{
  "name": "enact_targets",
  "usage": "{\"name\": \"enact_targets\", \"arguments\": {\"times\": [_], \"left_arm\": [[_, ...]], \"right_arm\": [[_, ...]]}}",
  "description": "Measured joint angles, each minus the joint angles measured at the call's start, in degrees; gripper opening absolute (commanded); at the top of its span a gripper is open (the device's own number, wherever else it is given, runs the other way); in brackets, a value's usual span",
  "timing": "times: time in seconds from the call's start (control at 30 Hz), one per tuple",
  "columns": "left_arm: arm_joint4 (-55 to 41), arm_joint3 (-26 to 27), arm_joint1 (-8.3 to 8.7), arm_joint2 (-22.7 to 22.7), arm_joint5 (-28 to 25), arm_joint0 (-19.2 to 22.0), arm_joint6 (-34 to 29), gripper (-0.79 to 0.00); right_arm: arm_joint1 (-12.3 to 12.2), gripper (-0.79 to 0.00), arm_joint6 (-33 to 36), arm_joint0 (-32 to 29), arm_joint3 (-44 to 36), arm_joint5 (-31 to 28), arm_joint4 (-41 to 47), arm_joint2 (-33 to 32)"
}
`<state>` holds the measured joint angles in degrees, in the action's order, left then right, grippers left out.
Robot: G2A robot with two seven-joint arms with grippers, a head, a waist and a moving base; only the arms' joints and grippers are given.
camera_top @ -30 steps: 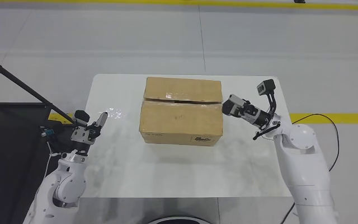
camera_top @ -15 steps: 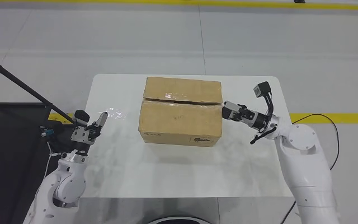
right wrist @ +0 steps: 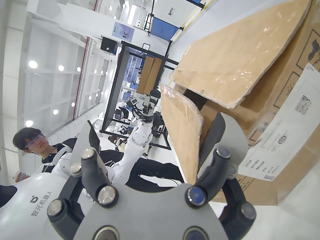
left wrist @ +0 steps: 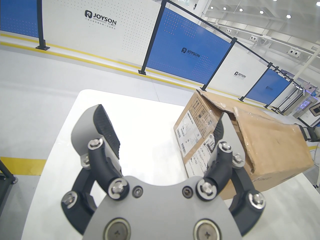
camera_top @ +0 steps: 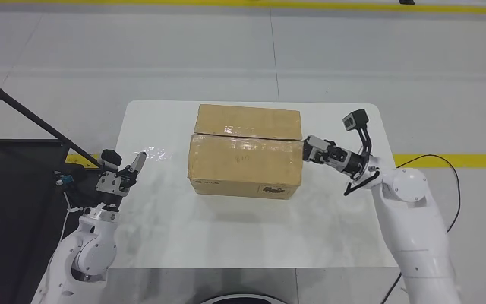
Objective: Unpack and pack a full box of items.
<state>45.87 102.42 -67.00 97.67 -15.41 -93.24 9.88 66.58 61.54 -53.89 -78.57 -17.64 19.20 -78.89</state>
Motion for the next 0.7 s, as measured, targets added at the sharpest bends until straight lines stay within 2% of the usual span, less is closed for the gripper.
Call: {"name": "enact_targets", "arguments": {"times": [0.1, 0.33, 0.57, 0.7], "left_arm": [[0.0, 0.0, 0.0, 0.0, 0.0, 0.0, 0.0, 0.0], [0.0, 0.0, 0.0, 0.0, 0.0, 0.0, 0.0, 0.0], [0.0, 0.0, 0.0, 0.0, 0.0, 0.0, 0.0, 0.0], [0.0, 0.0, 0.0, 0.0, 0.0, 0.0, 0.0, 0.0]], "right_arm": [[0.01, -0.055, 0.95, 0.25, 0.78, -2.0, 0.92, 0.59], [-0.18, -0.117, 1.86, 0.36, 1.51, -4.46, 1.36, 1.2], [-0.5, -0.262, 2.04, -0.06, 0.78, -5.7, 0.31, 1.55], [-0.65, -0.302, 1.97, -0.28, 0.27, -5.98, -0.23, 1.9]]}}
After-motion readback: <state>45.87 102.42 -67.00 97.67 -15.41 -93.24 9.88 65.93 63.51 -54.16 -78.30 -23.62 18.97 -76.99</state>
